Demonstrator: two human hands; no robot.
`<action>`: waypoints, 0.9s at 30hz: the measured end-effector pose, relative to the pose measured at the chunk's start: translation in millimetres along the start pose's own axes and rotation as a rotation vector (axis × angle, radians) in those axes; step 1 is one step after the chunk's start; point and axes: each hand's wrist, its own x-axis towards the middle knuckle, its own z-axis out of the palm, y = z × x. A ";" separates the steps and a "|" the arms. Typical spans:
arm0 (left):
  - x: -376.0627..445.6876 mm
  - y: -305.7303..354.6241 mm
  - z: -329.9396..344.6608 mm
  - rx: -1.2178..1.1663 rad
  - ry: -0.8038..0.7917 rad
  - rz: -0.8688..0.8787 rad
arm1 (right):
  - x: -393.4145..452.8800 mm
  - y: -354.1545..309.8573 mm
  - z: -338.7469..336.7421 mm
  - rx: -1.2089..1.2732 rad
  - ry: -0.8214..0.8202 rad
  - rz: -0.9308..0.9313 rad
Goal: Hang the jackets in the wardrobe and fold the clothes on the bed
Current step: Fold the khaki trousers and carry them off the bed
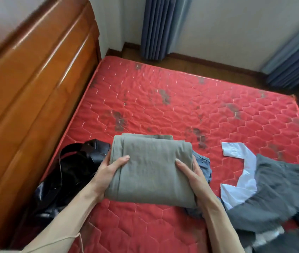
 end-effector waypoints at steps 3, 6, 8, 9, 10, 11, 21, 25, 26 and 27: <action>-46.8 21.6 2.9 -0.038 0.025 0.035 | -38.5 -33.0 11.3 -0.012 0.007 -0.021; -84.9 28.6 5.7 -0.086 0.028 0.051 | -64.8 -52.3 17.4 -0.032 0.009 -0.031; -105.7 28.7 8.1 -0.104 0.041 0.075 | -77.8 -58.8 18.0 -0.019 -0.005 -0.029; -115.8 27.2 8.8 -0.115 0.058 0.091 | -84.2 -61.3 18.0 -0.014 -0.021 -0.028; -123.8 26.7 9.3 -0.123 0.073 0.110 | -88.7 -63.3 18.3 -0.006 -0.039 -0.030; -131.9 24.3 9.6 -0.126 0.087 0.125 | -93.5 -64.4 17.8 0.000 -0.067 -0.025; -232.4 1.0 4.1 -0.257 0.288 0.325 | -130.1 -82.6 36.7 -0.108 -0.398 -0.018; -291.6 -11.8 -7.4 -0.327 0.409 0.385 | -154.3 -91.4 65.0 -0.200 -0.597 -0.043; -305.9 -16.5 -12.3 -0.345 0.440 0.401 | -161.1 -92.0 74.8 -0.222 -0.638 -0.049; -319.9 -21.5 -17.0 -0.362 0.475 0.411 | -168.2 -91.8 85.2 -0.245 -0.683 -0.054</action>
